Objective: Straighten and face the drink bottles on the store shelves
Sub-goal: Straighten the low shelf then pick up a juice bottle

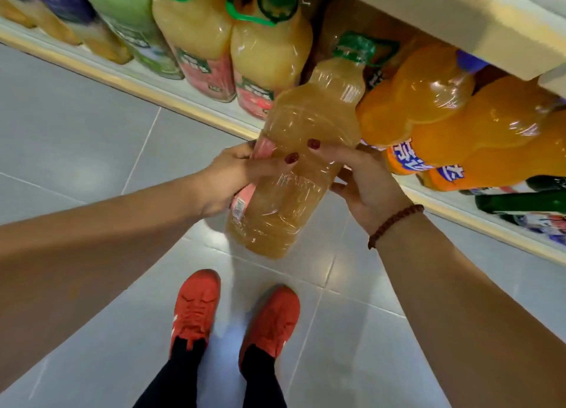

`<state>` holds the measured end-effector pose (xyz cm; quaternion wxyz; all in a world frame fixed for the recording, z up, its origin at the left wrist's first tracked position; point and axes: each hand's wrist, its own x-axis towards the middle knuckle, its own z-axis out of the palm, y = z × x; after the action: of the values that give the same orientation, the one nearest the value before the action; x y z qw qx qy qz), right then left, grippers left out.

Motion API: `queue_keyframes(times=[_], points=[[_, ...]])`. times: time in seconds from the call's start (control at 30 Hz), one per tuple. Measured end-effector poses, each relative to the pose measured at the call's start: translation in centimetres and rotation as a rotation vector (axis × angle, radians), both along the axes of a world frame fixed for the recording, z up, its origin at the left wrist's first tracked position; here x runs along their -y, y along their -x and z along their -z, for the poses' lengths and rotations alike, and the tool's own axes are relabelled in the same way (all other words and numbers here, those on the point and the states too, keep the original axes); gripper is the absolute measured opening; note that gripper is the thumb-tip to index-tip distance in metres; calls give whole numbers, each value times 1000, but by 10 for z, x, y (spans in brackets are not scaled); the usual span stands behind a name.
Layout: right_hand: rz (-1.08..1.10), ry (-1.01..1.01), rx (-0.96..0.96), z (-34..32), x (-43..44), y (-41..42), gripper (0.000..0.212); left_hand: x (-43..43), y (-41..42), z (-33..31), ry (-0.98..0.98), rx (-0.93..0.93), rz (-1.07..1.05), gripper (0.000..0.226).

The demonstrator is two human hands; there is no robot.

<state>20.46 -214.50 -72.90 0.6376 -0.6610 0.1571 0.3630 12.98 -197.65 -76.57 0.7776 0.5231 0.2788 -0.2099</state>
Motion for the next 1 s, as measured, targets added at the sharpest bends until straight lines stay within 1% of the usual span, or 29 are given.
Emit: queue_keyframes(times=[0.1, 0.17, 0.2, 0.27, 0.3, 0.37, 0.5, 0.57, 0.67, 0.8, 0.87, 1.0], points=[[56, -11, 23, 13, -4, -17, 79, -8, -25, 10, -34, 50, 55, 45], [93, -4, 52, 18, -7, -27, 82, -14, -39, 16, -89, 83, 70, 30], [108, -4, 65, 19, -9, -32, 82, -16, -45, 17, -112, 97, 75, 26], [116, -2, 93, 20, -11, -41, 81, -17, -56, 22, -156, 121, 78, 39], [108, 2, 112, 20, -10, -46, 81, -16, -61, 24, -177, 135, 68, 40], [73, 6, 154, 17, -9, -56, 84, -14, -71, 25, -220, 177, 50, 27], [-33, 22, 248, 14, -6, -76, 97, -12, -88, 26, -360, 274, 63, 19], [-96, 46, 310, 13, -5, -81, 105, -12, -92, 27, -500, 295, 44, 27], [-208, 120, 423, 10, -2, -87, 112, -5, -94, 30, -600, 337, 14, 30], [-294, 166, 494, 7, 5, -92, 107, 5, -98, 25, -731, 405, -38, 45], [-281, 165, 513, 8, 11, -94, 102, 6, -101, 22, -761, 436, -63, 42], [-260, 229, 600, 15, 17, -100, 83, 13, -110, 18, -885, 499, -80, 35]])
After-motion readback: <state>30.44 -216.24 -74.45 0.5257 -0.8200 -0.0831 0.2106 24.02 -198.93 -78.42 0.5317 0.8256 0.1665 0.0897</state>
